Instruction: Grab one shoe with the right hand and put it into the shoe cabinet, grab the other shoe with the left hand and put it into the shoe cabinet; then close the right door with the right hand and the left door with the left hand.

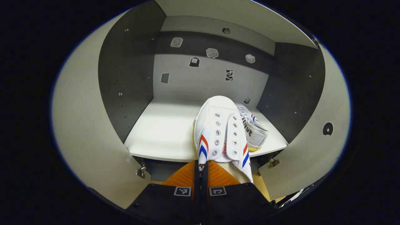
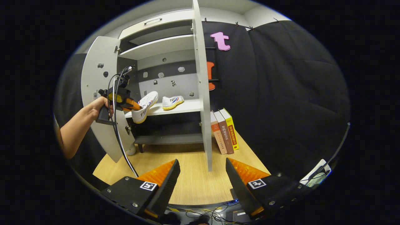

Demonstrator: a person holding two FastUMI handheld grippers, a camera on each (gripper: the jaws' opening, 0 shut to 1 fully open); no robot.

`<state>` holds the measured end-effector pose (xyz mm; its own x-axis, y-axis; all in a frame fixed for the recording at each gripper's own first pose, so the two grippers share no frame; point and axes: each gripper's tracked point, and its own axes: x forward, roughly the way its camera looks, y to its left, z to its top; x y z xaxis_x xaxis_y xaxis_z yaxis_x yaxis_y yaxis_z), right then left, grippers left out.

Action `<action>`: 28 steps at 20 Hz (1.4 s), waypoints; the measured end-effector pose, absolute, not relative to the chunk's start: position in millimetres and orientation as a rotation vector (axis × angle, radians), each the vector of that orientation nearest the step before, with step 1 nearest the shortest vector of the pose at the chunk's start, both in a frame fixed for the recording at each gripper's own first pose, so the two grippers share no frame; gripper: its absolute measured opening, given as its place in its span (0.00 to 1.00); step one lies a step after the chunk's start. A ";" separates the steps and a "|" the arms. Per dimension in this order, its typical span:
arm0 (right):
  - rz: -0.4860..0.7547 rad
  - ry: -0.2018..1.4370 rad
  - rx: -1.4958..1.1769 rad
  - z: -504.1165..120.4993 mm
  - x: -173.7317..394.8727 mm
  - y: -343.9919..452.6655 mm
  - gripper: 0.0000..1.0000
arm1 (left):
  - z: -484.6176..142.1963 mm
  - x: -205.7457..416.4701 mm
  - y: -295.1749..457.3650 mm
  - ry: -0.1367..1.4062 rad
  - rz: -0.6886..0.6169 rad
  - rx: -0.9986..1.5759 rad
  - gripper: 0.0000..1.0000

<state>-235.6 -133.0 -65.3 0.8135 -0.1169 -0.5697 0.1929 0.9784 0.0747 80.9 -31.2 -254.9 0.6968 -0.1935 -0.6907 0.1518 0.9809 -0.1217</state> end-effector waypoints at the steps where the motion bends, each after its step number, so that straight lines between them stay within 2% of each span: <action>1: -0.204 0.608 0.136 -66.2 -238.3 -133.2 0.90 | -257.2 80.8 -33.6 0.785 -0.202 -0.071 0.07; 6: -0.376 0.569 0.164 -48.2 -256.2 -105.9 0.91 | -252.6 95.6 -35.2 0.784 -0.266 -0.105 0.07; 11: -0.442 0.542 0.139 -24.4 -270.8 -87.2 0.91 | -253.7 110.0 -29.0 0.803 -0.269 -0.121 0.07; 22: -0.430 0.490 0.100 -6.3 -268.1 -115.7 0.91 | -249.6 171.7 -12.6 0.817 -0.115 -0.163 0.07; 28: -0.371 0.489 0.079 -5.2 -253.1 -155.3 0.91 | -285.9 186.9 -28.1 0.925 -0.060 -0.169 0.07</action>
